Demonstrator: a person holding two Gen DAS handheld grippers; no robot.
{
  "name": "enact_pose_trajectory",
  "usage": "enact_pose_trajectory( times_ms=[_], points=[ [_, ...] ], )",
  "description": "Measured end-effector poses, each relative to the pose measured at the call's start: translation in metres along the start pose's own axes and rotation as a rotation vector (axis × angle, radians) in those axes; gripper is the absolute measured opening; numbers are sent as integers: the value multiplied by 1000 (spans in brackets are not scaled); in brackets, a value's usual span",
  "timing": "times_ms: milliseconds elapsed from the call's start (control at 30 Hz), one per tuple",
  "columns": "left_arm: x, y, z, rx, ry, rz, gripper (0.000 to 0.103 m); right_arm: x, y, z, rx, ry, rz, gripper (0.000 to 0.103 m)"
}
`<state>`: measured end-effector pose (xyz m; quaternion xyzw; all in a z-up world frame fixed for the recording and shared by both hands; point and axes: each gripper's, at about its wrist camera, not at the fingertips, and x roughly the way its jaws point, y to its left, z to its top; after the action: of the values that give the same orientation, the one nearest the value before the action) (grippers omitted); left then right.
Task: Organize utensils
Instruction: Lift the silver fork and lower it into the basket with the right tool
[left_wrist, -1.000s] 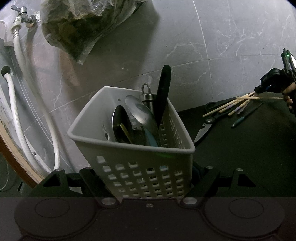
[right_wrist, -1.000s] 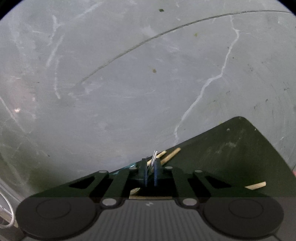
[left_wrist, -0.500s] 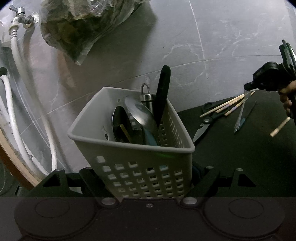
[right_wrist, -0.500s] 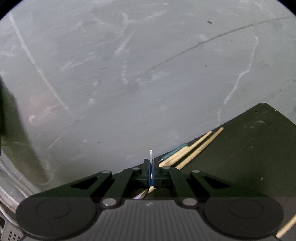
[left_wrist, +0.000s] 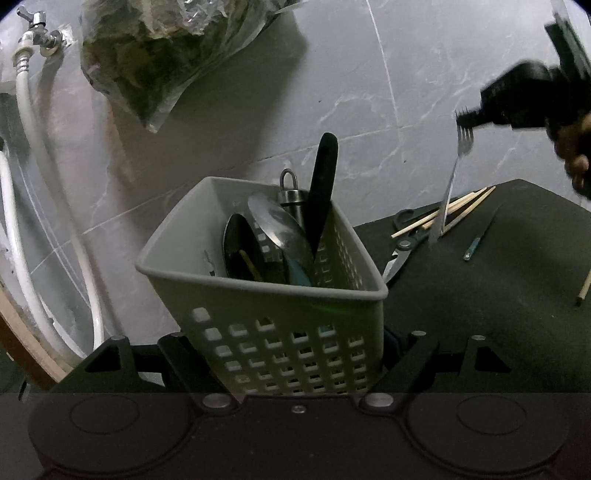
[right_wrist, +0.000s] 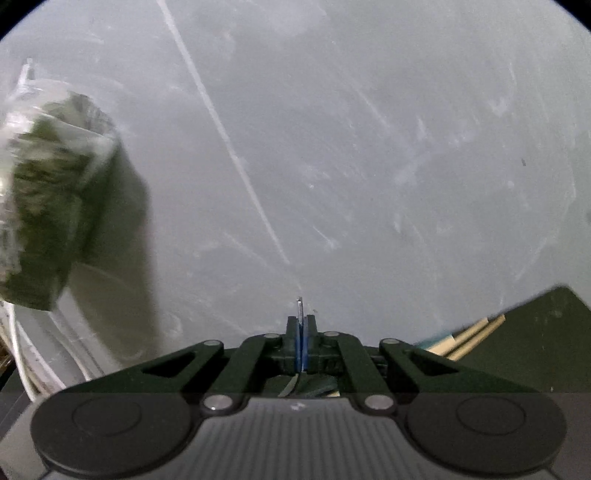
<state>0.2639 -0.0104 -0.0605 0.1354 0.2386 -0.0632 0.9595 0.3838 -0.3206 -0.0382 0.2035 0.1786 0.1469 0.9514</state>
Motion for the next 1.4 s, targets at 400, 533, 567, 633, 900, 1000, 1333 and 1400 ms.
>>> enact_pose_trajectory(
  times_ms=[400, 533, 567, 633, 900, 1000, 1333, 1400],
  points=[
    [-3, 2, -5, 20, -34, -26, 83, -65, 87, 55, -168, -147, 87, 2],
    [-2, 3, -6, 22, -41, -31, 83, -75, 116, 66, -205, -176, 146, 2],
    [-2, 4, -6, 22, -41, -33, 83, -76, 126, 69, -214, -178, 161, 2],
    [-3, 4, -7, 24, -42, -35, 83, -76, 141, 70, -232, -179, 194, 2],
    [-3, 5, -6, 28, -41, -38, 83, -68, 192, 53, -303, -145, 305, 2],
    [-3, 5, -6, 28, -41, -38, 83, -68, 204, 40, -352, -119, 323, 2],
    [-3, 5, -6, 31, -43, -41, 83, -60, 225, 3, -467, -1, 279, 2],
    [-3, 5, -6, 31, -43, -41, 83, -59, 228, -2, -492, 16, 270, 2]
  ],
)
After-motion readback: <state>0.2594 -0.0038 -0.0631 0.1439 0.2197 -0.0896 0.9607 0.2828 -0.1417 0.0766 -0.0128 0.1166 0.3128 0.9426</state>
